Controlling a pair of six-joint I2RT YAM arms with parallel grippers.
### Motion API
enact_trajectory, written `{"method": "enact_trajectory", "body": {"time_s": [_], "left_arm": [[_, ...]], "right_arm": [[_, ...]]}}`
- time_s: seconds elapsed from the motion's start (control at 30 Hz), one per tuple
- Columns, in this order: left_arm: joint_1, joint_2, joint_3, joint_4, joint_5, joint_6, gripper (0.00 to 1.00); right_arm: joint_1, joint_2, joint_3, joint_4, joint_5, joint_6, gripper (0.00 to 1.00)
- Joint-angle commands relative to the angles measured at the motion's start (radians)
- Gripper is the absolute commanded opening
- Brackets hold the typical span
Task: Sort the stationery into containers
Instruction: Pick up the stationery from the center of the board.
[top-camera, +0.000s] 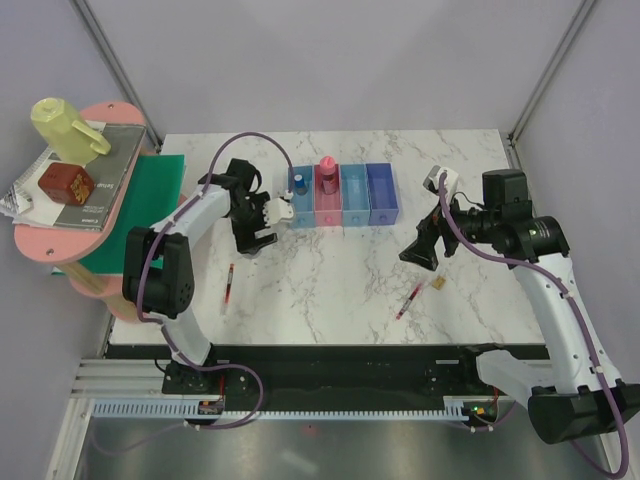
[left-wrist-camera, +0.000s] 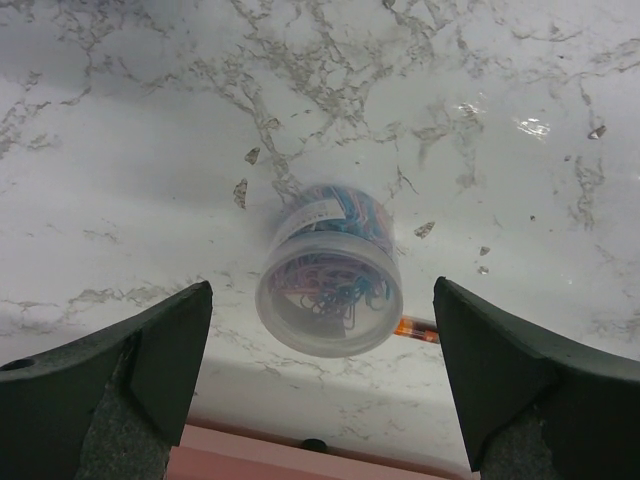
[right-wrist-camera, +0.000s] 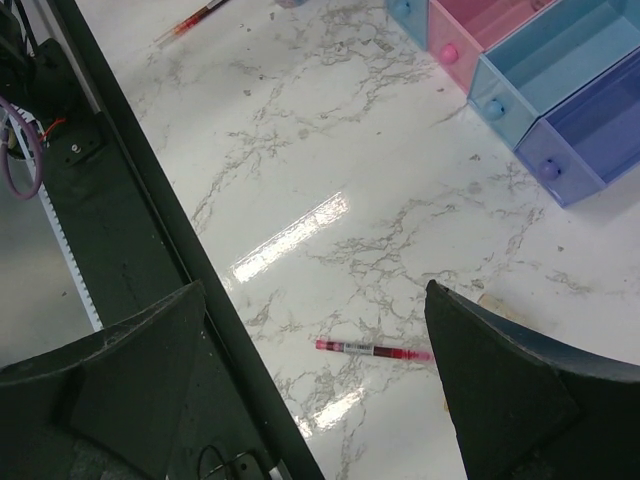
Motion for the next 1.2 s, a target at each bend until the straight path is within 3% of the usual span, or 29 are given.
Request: {"method": "enact_trajectory", "body": {"time_s": [0.0, 0.17, 0.33, 0.53, 0.67, 0.93, 1.17], "left_arm": [[0.012, 0.039, 0.008, 0.064, 0.016, -0.024, 0.98], [0.017, 0.053, -0.018, 0.087, -0.021, -0.006, 0.93], [0.022, 0.058, -0.031, 0.086, -0.030, -0.009, 0.66], [0.020, 0.036, -0.051, 0.079, -0.018, -0.009, 0.34], [0.017, 0.007, -0.033, 0.055, -0.012, -0.004, 0.15], [-0.001, -0.069, 0.131, -0.060, 0.032, -0.003, 0.11], [-0.073, -0.074, 0.339, -0.131, 0.031, -0.004, 0.08]], "right_arm": [[-0.001, -0.026, -0.023, 0.003, 0.009, -0.027, 0.98], [-0.001, -0.025, -0.067, -0.030, 0.030, -0.068, 0.98], [-0.002, -0.003, -0.171, -0.098, 0.124, -0.139, 0.98], [-0.010, 0.064, -0.144, -0.053, 0.280, -0.150, 0.98], [-0.010, 0.129, -0.126, -0.049, 0.395, -0.284, 0.98], [-0.010, 0.265, -0.193, 0.020, 0.561, -0.597, 0.95], [-0.009, 0.403, -0.089, 0.028, 0.598, -0.705, 0.91]]}}
